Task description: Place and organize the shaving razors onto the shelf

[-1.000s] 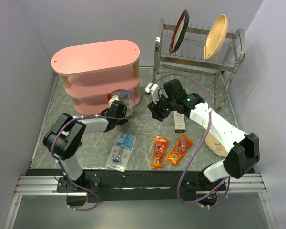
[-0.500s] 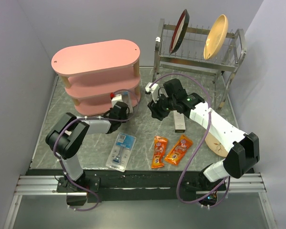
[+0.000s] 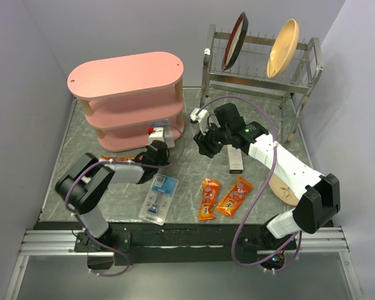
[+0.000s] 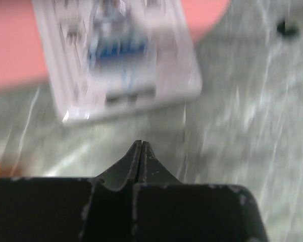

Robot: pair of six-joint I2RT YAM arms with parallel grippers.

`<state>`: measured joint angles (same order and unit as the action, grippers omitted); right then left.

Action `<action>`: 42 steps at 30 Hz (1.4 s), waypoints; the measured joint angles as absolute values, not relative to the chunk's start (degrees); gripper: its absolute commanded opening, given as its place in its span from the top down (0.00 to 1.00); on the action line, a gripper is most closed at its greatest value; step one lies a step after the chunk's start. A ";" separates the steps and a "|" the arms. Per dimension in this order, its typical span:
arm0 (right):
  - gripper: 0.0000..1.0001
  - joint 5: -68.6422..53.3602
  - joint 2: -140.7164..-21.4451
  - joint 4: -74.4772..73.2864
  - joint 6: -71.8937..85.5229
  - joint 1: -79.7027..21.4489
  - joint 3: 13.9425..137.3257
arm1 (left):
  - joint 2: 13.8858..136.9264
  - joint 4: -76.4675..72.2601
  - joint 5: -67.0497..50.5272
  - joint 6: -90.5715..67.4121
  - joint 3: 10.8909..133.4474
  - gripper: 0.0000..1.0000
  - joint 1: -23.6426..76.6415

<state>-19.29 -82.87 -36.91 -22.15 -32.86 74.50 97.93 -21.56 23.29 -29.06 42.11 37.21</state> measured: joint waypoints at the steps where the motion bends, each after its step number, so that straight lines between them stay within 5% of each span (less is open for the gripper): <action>1: 0.42 -19.11 -82.87 -36.88 -22.24 -32.86 74.50 | 95.77 -20.67 21.58 -28.93 40.12 0.95 37.21; 2: 0.41 -19.09 -82.87 -36.91 -22.35 -32.86 74.50 | 93.71 -19.73 19.70 -28.75 38.57 0.84 37.15; 3: 0.39 -19.09 -82.87 -36.88 -22.44 -32.86 74.41 | 91.37 -19.03 17.93 -28.40 37.01 0.60 37.06; 10: 0.35 -18.98 -81.43 -37.21 -22.61 -32.86 70.85 | 73.25 -10.98 8.82 -27.59 31.38 0.26 35.73; 19: 0.30 -19.07 -78.70 -37.21 -22.87 -32.86 70.78 | 68.93 -0.32 4.49 -29.10 33.69 0.18 25.26; 27: 0.27 -20.60 -76.47 -38.61 -23.86 -34.30 68.64 | 66.92 1.65 -11.18 -26.83 31.66 0.13 25.21; 36: 0.26 -20.82 -75.33 -38.81 -23.31 -36.40 66.30 | 64.42 4.14 -14.74 -29.39 26.04 0.17 25.21; 42: 0.26 -20.58 -75.48 -38.76 -23.20 -36.40 66.32 | 64.66 12.69 -8.45 -28.71 31.77 0.09 24.60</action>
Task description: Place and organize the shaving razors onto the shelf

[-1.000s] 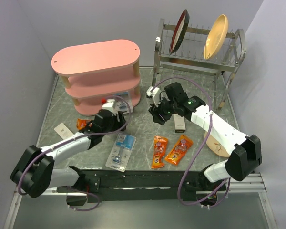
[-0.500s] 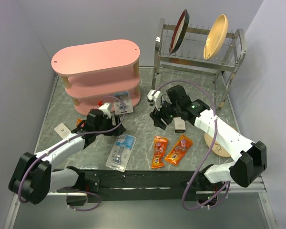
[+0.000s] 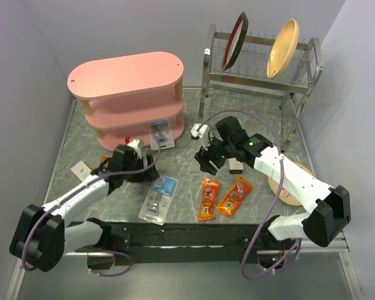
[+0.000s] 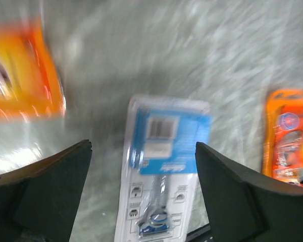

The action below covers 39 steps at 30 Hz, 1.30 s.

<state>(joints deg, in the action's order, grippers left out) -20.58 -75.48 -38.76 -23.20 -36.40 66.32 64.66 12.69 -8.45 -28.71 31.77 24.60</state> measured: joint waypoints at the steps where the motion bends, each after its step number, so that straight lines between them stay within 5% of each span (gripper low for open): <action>1: 0.26 -20.56 -75.48 -38.76 -23.20 -36.40 66.32 | 64.66 14.59 -8.12 -26.96 34.50 0.09 24.32; 10: 0.25 -19.90 -76.18 -38.74 -23.38 -36.40 66.43 | 66.30 29.52 -17.45 2.70 58.78 0.07 23.90; 24: 0.24 -18.90 -77.06 -38.59 -23.68 -36.40 66.43 | 78.43 47.13 -16.60 45.82 60.20 0.08 3.14; 39: 0.24 -18.04 -75.46 -38.57 -23.90 -36.40 65.28 | 88.44 38.89 -8.62 58.41 57.56 0.15 -1.23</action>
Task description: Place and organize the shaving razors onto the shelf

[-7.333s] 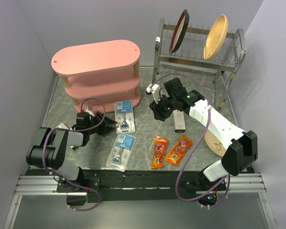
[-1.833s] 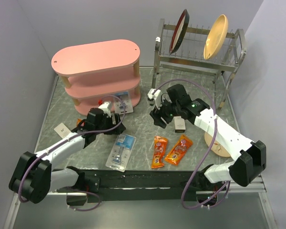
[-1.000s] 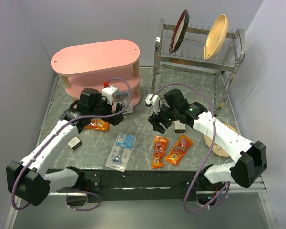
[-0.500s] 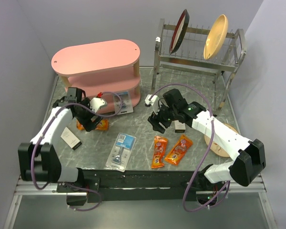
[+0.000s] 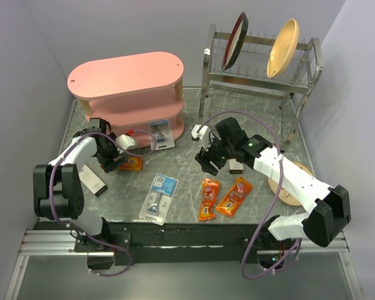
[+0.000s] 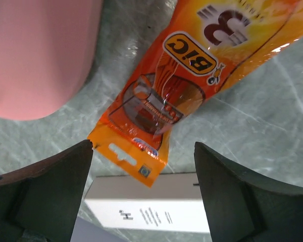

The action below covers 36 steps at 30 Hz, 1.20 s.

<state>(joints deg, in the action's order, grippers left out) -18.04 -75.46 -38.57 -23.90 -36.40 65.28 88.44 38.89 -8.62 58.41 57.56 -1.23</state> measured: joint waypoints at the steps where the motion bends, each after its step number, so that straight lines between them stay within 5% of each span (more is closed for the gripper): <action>1: 0.24 -18.04 -75.46 -38.54 -23.90 -36.40 65.28 | 89.01 38.15 -8.36 58.81 57.06 0.18 -1.32; 19: 0.24 -17.61 -75.31 -38.50 -24.10 -36.40 65.10 | 89.56 35.18 -9.89 52.05 51.55 0.71 -0.91; 36: 0.24 -17.78 -75.31 -38.11 -23.83 -36.40 64.18 | 67.81 41.52 -16.25 38.37 47.53 0.80 1.76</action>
